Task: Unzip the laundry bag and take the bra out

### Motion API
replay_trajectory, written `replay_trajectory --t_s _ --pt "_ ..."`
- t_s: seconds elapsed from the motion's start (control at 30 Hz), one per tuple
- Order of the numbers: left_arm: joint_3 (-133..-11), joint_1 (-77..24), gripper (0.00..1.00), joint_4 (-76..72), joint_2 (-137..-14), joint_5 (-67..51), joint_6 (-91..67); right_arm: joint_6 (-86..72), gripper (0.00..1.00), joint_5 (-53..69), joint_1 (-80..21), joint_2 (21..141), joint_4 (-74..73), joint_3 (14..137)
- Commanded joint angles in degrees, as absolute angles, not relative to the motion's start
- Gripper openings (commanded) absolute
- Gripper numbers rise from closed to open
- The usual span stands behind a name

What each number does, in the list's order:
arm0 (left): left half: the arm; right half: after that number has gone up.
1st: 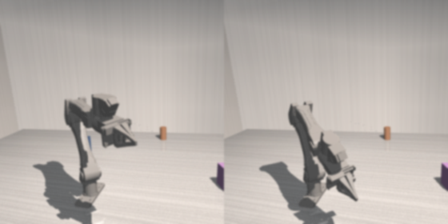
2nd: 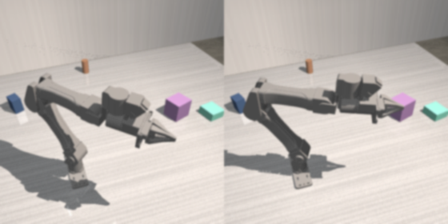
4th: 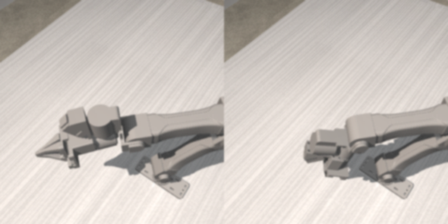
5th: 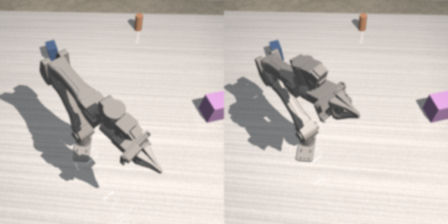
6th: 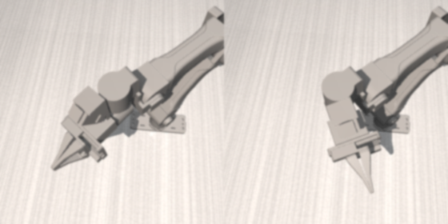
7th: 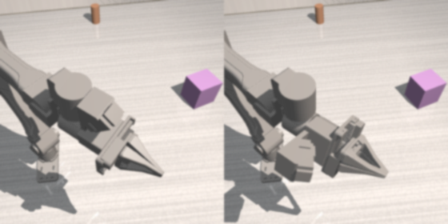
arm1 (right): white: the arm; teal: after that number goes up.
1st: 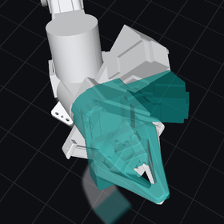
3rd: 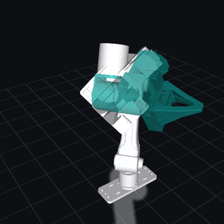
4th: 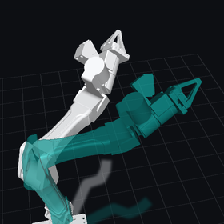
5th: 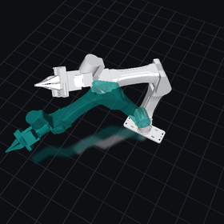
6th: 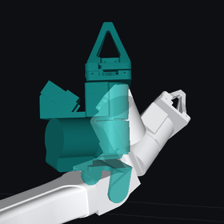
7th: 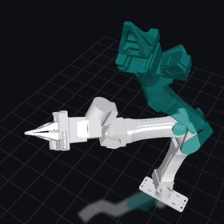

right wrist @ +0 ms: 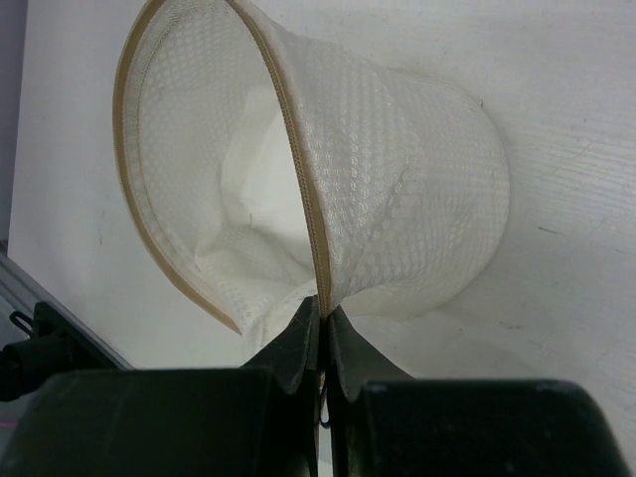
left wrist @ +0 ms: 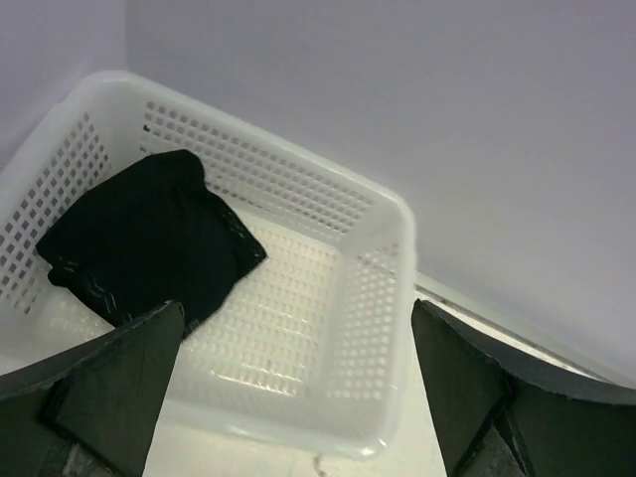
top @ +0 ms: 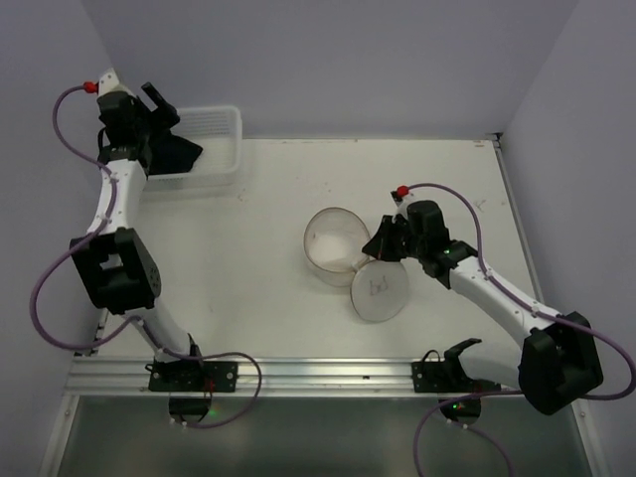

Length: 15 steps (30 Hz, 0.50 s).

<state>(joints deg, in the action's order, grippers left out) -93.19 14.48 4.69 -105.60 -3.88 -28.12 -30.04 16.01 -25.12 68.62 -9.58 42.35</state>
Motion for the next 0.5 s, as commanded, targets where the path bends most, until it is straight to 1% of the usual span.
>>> replay_trajectory --t_s 0.0,0.07,0.13,0.17,0.2,0.27,0.3,0.37,0.4,0.47 --pt "-89.8 6.9 1.00 18.0 -95.5 4.3 -23.7 -28.3 0.00 15.0 -25.1 67.0 -9.8 45.2" --pt "-87.0 3.7 1.00 21.5 -92.5 5.3 -23.8 -28.4 0.00 15.3 -25.2 67.1 -9.1 45.2" --pt "-80.9 -2.4 1.00 21.5 -87.8 4.6 -23.7 -28.6 0.00 15.6 -25.2 67.3 -8.5 45.1" --pt "-79.3 -4.8 0.98 21.6 -86.5 3.9 -22.8 -28.7 0.00 15.7 -25.1 67.4 -8.0 45.0" --pt "-78.0 -9.4 0.97 21.8 -84.7 3.2 -22.6 -28.8 0.00 15.8 -25.2 67.5 -7.8 44.9" --pt "-74.5 -14.1 0.96 21.9 -83.0 0.1 -22.1 -29.2 0.00 16.4 -25.1 67.9 -7.4 44.9" --pt "-73.5 -19.1 0.95 21.9 -81.8 -1.6 -22.2 -29.3 0.00 16.6 -25.2 68.0 -7.2 44.8" --pt "-71.7 -24.4 0.94 21.9 -81.3 -3.3 -22.8 -29.6 0.00 16.9 -25.2 68.1 -6.7 44.5" --pt "-71.5 -29.2 0.93 21.9 -81.5 -3.4 -23.2 -29.7 0.00 16.9 -25.1 68.3 -6.6 44.4" --pt "-71.5 -33.4 0.90 21.9 -82.3 -4.0 -24.0 -29.6 0.00 16.8 -25.2 68.3 -6.2 44.1"
